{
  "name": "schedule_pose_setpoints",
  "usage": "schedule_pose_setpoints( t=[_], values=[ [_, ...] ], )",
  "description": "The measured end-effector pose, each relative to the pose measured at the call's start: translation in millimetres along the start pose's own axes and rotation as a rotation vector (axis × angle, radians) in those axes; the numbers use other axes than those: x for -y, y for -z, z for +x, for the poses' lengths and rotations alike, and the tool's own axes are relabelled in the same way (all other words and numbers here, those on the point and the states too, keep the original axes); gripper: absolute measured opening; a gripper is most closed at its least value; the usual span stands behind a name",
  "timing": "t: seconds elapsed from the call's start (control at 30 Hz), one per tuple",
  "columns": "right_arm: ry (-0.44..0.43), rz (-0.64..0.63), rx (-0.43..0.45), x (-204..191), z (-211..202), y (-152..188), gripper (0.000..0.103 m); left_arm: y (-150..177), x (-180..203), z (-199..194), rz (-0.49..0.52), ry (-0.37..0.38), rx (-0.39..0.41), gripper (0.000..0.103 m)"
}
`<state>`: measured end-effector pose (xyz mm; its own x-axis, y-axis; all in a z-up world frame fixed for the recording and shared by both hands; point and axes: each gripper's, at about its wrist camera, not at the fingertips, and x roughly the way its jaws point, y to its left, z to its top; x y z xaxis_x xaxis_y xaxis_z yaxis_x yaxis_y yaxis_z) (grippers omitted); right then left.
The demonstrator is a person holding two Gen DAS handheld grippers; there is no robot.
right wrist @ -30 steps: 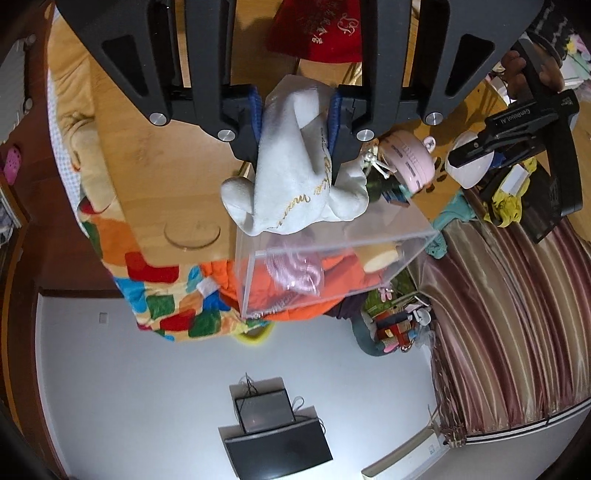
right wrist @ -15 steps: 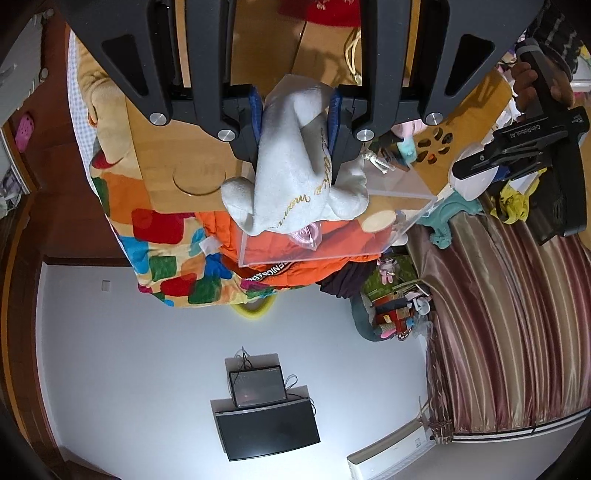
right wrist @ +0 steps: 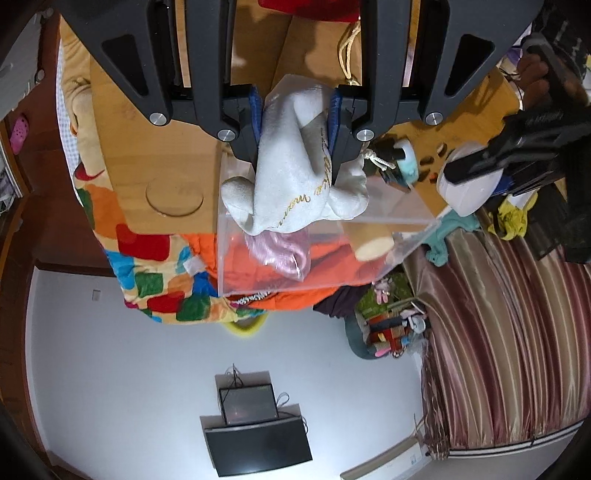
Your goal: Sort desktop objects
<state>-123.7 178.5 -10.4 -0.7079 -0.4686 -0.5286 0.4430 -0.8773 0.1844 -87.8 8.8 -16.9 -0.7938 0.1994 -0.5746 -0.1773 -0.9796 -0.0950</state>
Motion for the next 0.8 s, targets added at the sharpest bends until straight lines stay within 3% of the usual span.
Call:
schedule_pose_setpoints(
  t=[0.1, 0.17, 0.3, 0.57, 0.8],
  values=[
    [-0.003, -0.002, 0.01, -0.9, -2.9, -3.5, 0.024, -1.0, 5.7, -0.7, 0.007, 0.015, 0.004, 0.064],
    [-0.002, -0.009, 0.026, -1.7, -7.3, -8.8, 0.024, -5.4, 6.5, -0.5, 0.007, 0.015, 0.008, 0.052],
    [-0.002, -0.023, 0.056, -4.6, -14.2, -19.2, 0.024, -15.8, 0.7, 6.8, 0.007, 0.016, 0.001, 0.047],
    [-0.012, -0.014, 0.023, -7.3, -2.6, -13.4, 0.024, 3.9, -16.7, 14.8, -0.037, 0.012, -0.067, 0.047],
    [-0.015, -0.001, 0.018, -5.3, -3.1, -9.2, 0.024, 18.2, -19.6, 3.4, -0.056, 0.032, -0.079, 0.051]
  ],
)
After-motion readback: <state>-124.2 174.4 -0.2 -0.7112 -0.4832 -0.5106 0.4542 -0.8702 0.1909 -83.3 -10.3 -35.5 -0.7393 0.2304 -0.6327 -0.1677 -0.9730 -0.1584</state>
